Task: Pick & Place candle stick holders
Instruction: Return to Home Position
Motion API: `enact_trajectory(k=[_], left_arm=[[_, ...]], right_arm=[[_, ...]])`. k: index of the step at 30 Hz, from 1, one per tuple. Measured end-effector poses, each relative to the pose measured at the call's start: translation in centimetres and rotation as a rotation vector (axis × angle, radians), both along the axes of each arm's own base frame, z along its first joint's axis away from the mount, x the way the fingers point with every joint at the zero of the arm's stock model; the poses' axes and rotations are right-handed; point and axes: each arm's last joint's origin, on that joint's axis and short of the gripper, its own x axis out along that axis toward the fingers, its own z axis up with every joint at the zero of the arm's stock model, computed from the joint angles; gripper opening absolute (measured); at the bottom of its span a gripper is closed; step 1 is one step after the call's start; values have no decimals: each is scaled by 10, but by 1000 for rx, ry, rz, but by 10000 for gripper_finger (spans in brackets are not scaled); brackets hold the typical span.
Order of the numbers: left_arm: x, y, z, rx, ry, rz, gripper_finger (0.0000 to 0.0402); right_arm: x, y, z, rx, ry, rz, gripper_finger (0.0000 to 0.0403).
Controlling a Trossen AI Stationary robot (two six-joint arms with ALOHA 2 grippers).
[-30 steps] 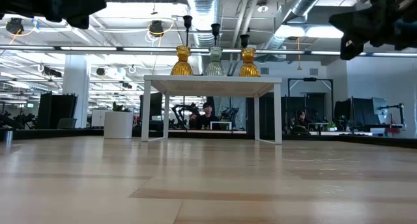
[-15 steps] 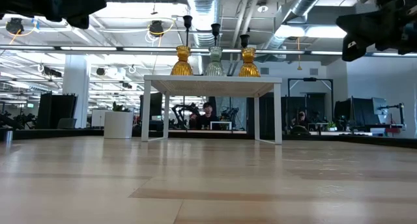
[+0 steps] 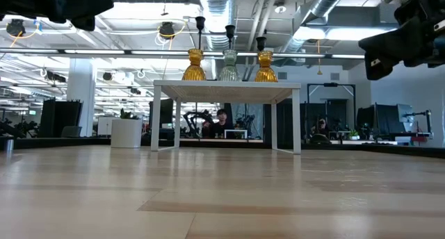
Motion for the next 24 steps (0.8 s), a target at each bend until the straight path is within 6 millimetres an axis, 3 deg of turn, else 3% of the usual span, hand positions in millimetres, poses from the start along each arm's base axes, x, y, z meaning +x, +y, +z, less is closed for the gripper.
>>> enact_trajectory(k=[8,17,24], left_arm=[[0,0,0,-1,-2,0,7],[0,0,1,-4,-7,0,9],[0,0,1,-19,-8,-3,10]], right_arm=[[0,0,0,-54,-3,0,0],[0,0,0,143,15,0,0],[0,0,0,157,16,-1,0]])
